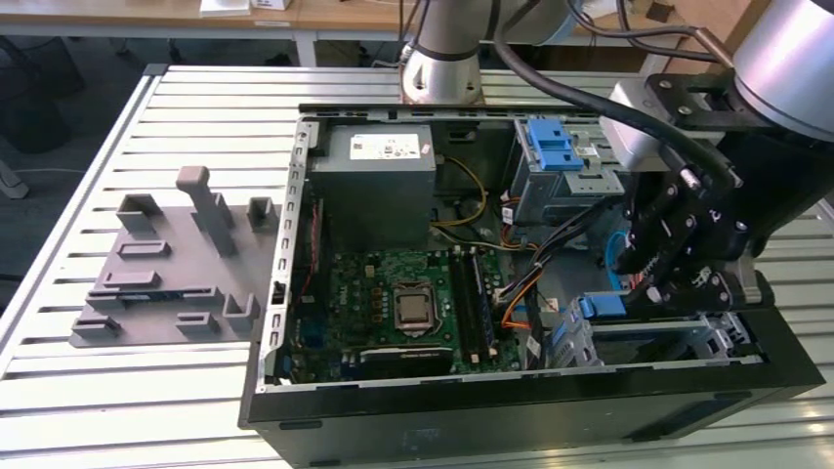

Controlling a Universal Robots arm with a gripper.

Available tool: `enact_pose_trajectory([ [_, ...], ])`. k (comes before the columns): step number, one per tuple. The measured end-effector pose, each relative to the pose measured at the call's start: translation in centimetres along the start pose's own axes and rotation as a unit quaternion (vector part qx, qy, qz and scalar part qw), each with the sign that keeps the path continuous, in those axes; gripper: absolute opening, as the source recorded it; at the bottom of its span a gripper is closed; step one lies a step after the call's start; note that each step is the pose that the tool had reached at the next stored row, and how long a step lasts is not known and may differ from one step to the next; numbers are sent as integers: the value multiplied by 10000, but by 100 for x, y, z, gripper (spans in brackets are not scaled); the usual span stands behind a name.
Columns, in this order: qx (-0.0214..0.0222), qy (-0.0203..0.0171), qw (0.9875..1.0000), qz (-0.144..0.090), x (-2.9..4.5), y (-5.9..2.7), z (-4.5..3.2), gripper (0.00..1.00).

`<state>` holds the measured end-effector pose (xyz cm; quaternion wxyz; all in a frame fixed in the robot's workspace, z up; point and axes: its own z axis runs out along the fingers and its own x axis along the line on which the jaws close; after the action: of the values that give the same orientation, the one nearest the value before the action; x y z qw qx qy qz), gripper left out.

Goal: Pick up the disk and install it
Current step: 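Insert the disk into the insertion slot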

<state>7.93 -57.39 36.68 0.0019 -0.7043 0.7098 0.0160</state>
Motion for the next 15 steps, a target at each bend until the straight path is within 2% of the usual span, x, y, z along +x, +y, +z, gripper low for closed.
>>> enact_pose_trajectory([
  [1, 0, -1, 10000, 0, 0, 0, 6, 36],
  [2, 0, -2, 10000, 0, 1, 0, 14, 36],
  [3, 0, -1, 10000, 0, 1, 0, 25, 24],
  [5, 0, 0, 10000, 0, 1, -1, 49, 24],
  [6, 0, -1, 10000, 0, 2, -1, 61, 18],
  [15, 0, 0, 10000, 0, 3, -2, 116, 18],
])
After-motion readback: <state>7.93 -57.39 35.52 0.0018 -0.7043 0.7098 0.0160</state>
